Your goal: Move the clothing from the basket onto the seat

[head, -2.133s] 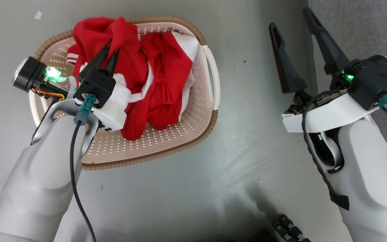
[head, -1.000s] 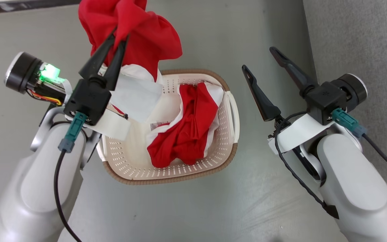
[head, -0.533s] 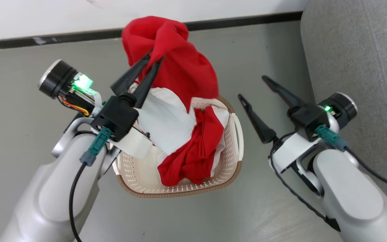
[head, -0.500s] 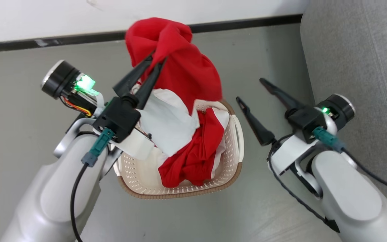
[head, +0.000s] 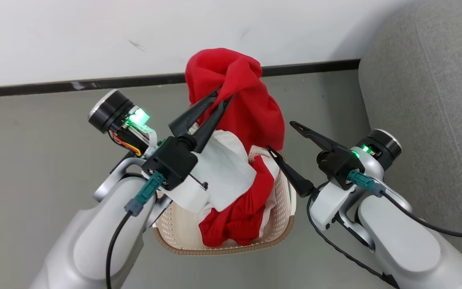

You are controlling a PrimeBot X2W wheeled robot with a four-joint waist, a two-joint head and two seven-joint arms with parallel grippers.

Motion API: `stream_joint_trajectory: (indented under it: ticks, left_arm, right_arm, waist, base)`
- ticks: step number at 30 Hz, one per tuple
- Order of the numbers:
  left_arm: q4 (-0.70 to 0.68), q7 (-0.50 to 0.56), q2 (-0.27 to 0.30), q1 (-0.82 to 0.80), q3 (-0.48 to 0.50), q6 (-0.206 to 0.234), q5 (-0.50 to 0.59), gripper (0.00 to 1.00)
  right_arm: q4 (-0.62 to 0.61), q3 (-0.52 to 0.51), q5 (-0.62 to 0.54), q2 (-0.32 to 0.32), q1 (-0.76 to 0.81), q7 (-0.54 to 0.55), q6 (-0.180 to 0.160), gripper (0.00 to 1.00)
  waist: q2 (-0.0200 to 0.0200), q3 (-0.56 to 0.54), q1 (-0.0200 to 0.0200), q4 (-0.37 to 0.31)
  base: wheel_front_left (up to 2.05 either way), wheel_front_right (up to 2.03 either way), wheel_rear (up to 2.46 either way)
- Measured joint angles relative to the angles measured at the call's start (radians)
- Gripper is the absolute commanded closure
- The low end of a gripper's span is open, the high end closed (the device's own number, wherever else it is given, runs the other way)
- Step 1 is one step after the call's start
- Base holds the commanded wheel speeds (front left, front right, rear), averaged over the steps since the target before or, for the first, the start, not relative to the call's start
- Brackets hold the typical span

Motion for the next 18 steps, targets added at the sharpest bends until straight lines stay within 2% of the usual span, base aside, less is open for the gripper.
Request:
stream_joint_trajectory:
  ticks: [18]
  left_arm:
    - [-0.027,0.054,-0.040,0.040,-0.066,-0.013,-0.045,1.00]
  right_arm:
    - [0.116,0.038,0.011,0.023,-0.039,0.000,0.000,0.00]
  waist:
    - [0.0000,-0.118,0.0000,0.053]
  base:
    - [0.00,0.00,0.00]
